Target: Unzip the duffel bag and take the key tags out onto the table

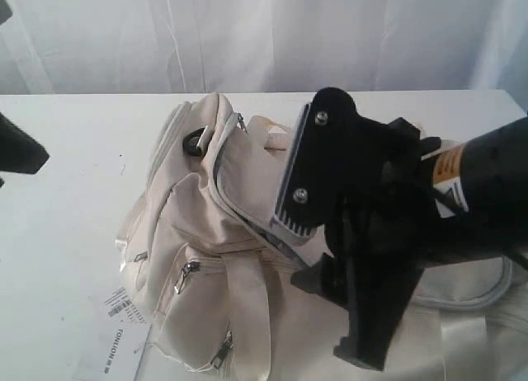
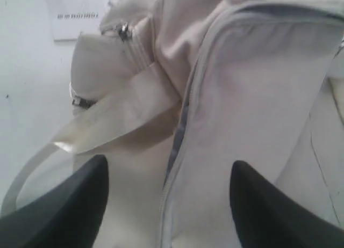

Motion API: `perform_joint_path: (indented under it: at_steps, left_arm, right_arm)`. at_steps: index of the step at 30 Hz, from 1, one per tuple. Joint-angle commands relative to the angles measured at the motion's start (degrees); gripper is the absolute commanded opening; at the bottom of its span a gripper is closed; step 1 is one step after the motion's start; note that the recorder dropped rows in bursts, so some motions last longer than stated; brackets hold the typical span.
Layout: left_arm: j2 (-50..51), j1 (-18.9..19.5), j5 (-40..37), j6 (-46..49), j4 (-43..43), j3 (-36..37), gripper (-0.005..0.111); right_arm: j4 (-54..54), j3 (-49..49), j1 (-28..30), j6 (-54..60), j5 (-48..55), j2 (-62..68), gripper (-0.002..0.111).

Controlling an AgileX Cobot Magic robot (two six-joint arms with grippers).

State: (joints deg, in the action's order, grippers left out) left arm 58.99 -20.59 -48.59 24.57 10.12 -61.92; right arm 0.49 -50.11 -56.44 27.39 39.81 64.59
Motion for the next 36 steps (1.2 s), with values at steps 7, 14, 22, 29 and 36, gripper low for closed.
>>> perform_joint_path:
  at_steps: [7,14,22,29,36]
  left_arm:
    - [-5.9,-0.1,12.6,-0.4,5.1,13.2,0.0]
    - [-6.3,-0.1,13.1,-0.4,6.0,13.2,0.0]
    - [-6.3,-0.1,13.1,-0.4,6.0,13.2,0.0]
    - [-6.3,-0.1,13.1,-0.4,6.0,13.2,0.0]
    - [-6.3,-0.1,13.1,-0.4,6.0,13.2,0.0]
  right_arm:
    - [-6.9,1.6,0.0,-0.6,0.8,3.5,0.061]
    - [-6.9,1.6,0.0,-0.5,1.3,8.0,0.062]
    - [-18.4,1.6,0.0,-1.1,5.8,8.6,0.06]
    - [-28.7,1.6,0.0,-14.2,7.2,9.9,0.028]
    - [-47.0,1.5,0.0,-34.5,6.3,9.9,0.0]
